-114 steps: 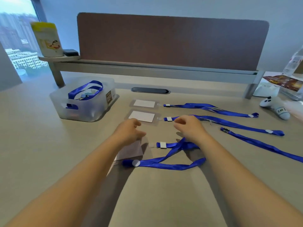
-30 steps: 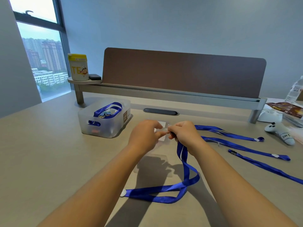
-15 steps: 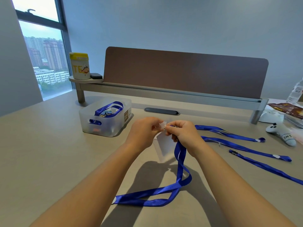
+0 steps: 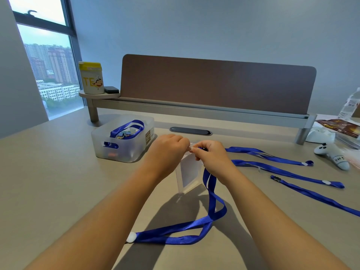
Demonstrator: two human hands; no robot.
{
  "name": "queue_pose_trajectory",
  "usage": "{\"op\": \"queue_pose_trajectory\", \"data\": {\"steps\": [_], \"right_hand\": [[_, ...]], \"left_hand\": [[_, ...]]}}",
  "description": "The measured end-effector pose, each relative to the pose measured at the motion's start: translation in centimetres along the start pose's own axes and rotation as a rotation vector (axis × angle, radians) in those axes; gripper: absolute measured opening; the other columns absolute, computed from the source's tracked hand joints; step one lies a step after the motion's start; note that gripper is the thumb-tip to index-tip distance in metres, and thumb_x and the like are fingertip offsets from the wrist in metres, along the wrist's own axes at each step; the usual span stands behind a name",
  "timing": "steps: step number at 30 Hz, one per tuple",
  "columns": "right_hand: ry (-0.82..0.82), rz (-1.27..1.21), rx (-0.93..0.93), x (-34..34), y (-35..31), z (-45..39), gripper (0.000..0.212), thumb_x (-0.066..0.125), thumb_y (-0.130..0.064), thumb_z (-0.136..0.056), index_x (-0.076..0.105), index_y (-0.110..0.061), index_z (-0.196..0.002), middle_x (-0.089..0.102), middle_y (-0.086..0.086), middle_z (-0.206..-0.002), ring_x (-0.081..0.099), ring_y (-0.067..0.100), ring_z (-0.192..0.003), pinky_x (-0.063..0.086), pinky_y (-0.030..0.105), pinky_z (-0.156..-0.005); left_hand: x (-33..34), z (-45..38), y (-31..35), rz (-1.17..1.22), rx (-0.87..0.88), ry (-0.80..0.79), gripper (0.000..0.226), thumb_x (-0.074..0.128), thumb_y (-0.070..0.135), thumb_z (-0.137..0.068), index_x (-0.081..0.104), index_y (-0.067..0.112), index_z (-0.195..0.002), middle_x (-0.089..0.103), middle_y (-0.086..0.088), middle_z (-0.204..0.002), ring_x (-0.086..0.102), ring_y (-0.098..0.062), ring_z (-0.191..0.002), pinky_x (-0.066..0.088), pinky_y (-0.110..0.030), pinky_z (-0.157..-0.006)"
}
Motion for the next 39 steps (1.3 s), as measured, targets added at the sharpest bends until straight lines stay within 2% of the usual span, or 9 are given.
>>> {"op": "queue_pose_trajectory", "data": {"steps": [5, 7, 10, 12, 16, 20, 25, 32, 39], "right_hand": [[0.003, 0.032, 0.007, 0.0, 0.0, -0.3, 0.027, 0.044, -0.015, -0.094, 0.063, -0.001, -0.106, 0.053, 0.004, -0.079, 0.044, 0.009, -0.063, 0.036, 0.016, -0.057], [0.011, 0.05, -0.005, 0.0, 0.0, -0.4, 0.027, 0.044, -0.015, -0.094, 0.063, 0.0, -0.108, 0.055, 0.007, -0.085, 0.048, 0.014, -0.071, 0.037, 0.016, -0.058], [0.016, 0.067, -0.012, 0.0, -0.1, -0.5, 0.027, 0.044, -0.015, -0.094, 0.062, 0.0, -0.107, 0.055, 0.007, -0.083, 0.048, 0.015, -0.07, 0.037, 0.016, -0.058], [0.016, 0.077, -0.008, 0.1, -0.2, -0.5, 0.026, 0.044, -0.016, -0.094, 0.062, 0.0, -0.105, 0.053, 0.004, -0.078, 0.046, 0.011, -0.064, 0.037, 0.017, -0.057], [0.02, 0.089, -0.021, 0.2, -0.2, -0.7, 0.027, 0.045, -0.017, -0.094, 0.061, 0.001, -0.105, 0.056, 0.008, -0.084, 0.05, 0.017, -0.075, 0.039, 0.022, -0.06], [0.019, 0.066, -0.019, 0.4, -0.2, -0.9, 0.025, 0.045, -0.017, -0.094, 0.061, 0.0, -0.103, 0.05, -0.001, -0.068, 0.043, 0.007, -0.06, 0.037, 0.018, -0.056], [0.064, 0.049, -0.05, 0.7, -0.2, -0.9, 0.025, 0.045, -0.017, -0.094, 0.059, 0.001, -0.104, 0.054, 0.007, -0.084, 0.045, 0.008, -0.064, 0.037, 0.016, -0.057], [0.106, 0.023, -0.108, 0.8, -0.7, -0.8, 0.023, 0.045, -0.015, -0.093, 0.059, 0.002, -0.1, 0.055, 0.008, -0.085, 0.05, 0.018, -0.079, 0.038, 0.015, -0.059], [0.093, 0.075, -0.172, 0.7, -0.8, -0.9, 0.021, 0.045, -0.012, -0.093, 0.06, 0.002, -0.097, 0.053, 0.006, -0.081, 0.049, 0.017, -0.077, 0.039, 0.016, -0.06]], "left_hand": [[0.0, -0.1, -0.2, -0.014, 0.05, -0.06, 0.031, 0.087, 0.013, -0.044, 0.067, 0.004, -0.066, 0.073, -0.011, -0.059, 0.068, -0.023, -0.048, 0.056, -0.031, -0.046], [0.2, -0.2, 0.0, -0.035, 0.05, -0.093, 0.026, 0.079, 0.01, -0.061, 0.066, 0.001, -0.082, 0.074, -0.017, -0.079, 0.07, -0.028, -0.067, 0.058, -0.034, -0.063], [0.5, -0.6, 0.1, 0.053, -0.077, -0.098, 0.028, 0.044, 0.02, -0.091, 0.054, 0.005, -0.113, 0.062, -0.014, -0.119, 0.059, -0.026, -0.104, 0.046, -0.03, -0.094], [0.5, -0.7, 0.0, 0.143, -0.189, -0.063, 0.031, 0.035, 0.023, -0.094, 0.054, 0.007, -0.113, 0.062, -0.011, -0.119, 0.058, -0.022, -0.103, 0.044, -0.025, -0.092], [0.6, -0.9, -0.3, 0.219, -0.269, -0.053, 0.029, 0.038, 0.022, -0.093, 0.056, 0.006, -0.111, 0.063, -0.013, -0.115, 0.059, -0.022, -0.098, 0.044, -0.023, -0.088], [0.7, -0.8, -0.8, 0.367, -0.344, 0.013, 0.027, 0.044, 0.019, -0.091, 0.061, 0.003, -0.104, 0.067, -0.016, -0.106, 0.052, -0.015, -0.08, 0.042, -0.022, -0.076], [0.8, -0.8, -1.0, 0.533, -0.441, 0.095, 0.023, 0.049, 0.016, -0.089, 0.064, 0.002, -0.099, 0.068, -0.017, -0.101, 0.051, -0.015, -0.079, 0.044, -0.026, -0.075], [1.1, -0.6, -1.7, 0.844, -0.555, 0.109, 0.018, 0.051, 0.01, -0.087, 0.065, 0.0, -0.091, 0.062, -0.008, -0.084, 0.058, -0.021, -0.082, 0.051, -0.034, -0.079], [1.8, -0.5, -2.1, 1.099, -0.663, 0.109, 0.015, 0.05, 0.007, -0.087, 0.063, 0.004, -0.081, 0.057, -0.001, -0.069, 0.055, -0.015, -0.069, 0.048, -0.02, -0.065]]}}
Point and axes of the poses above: each hand's wrist, its own z-axis away from the middle knuckle, its own x-axis out of the palm, y = z × x, the point moved 3 cm from there along -z, towards the middle knuckle
